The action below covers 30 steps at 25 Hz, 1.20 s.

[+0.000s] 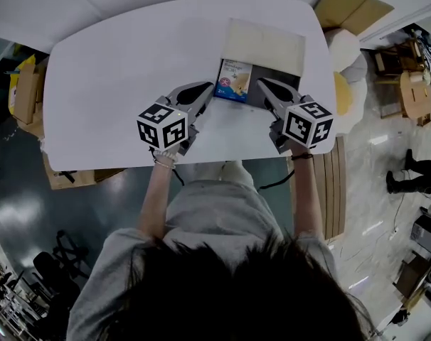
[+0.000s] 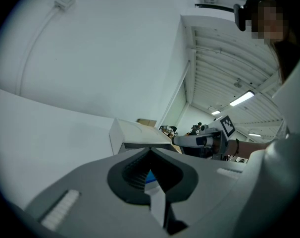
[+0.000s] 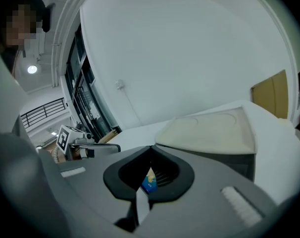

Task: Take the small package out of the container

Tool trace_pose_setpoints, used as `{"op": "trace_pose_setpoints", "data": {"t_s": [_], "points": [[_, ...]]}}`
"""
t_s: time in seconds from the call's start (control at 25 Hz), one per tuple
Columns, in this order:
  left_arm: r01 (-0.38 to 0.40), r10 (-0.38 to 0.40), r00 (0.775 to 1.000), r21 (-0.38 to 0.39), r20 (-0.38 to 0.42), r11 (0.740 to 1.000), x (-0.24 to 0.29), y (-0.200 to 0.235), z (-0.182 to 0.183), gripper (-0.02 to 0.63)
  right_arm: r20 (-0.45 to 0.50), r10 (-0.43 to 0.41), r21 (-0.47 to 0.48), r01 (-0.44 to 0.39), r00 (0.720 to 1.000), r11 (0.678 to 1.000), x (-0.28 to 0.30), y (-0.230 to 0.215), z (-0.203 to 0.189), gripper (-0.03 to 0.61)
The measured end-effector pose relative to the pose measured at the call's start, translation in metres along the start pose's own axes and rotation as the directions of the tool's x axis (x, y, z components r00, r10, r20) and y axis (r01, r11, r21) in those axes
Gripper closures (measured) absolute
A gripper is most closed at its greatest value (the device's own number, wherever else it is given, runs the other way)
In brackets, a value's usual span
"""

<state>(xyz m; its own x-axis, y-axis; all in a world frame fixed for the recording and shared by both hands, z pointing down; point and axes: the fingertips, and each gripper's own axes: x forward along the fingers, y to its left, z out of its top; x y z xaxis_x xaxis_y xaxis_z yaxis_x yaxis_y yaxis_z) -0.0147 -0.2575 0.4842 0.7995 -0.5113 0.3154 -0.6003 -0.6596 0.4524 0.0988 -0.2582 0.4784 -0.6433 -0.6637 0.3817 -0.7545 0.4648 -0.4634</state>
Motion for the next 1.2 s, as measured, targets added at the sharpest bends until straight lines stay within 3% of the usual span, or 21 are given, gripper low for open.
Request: {"op": "trace_pose_setpoints", "data": {"t_s": [0.56, 0.76, 1.0, 1.2], "points": [[-0.035, 0.033, 0.999, -0.060, -0.029, 0.998, 0.011, 0.016, -0.011, 0.624, -0.179, 0.062, 0.086, -0.048, 0.982, 0.995, 0.026, -0.017, -0.017, 0.563], [-0.049, 0.046, 0.998, -0.079, -0.031, 0.996, 0.017, 0.017, -0.014, 0.624, -0.262, 0.028, 0.104, 0.000, 0.965, 0.995, 0.031, -0.036, -0.024, 0.563], [-0.062, 0.060, 0.998, -0.089, -0.030, 0.994, 0.018, 0.021, -0.017, 0.624, -0.285, 0.075, 0.208, -0.014, 0.956, 0.978, 0.037, -0.043, -0.031, 0.563], [-0.069, 0.066, 0.997, -0.097, -0.029, 0.993, 0.017, 0.023, -0.020, 0.624, -0.314, 0.127, 0.314, -0.023, 0.941, 0.949, 0.043, -0.043, -0.038, 0.512]]}}
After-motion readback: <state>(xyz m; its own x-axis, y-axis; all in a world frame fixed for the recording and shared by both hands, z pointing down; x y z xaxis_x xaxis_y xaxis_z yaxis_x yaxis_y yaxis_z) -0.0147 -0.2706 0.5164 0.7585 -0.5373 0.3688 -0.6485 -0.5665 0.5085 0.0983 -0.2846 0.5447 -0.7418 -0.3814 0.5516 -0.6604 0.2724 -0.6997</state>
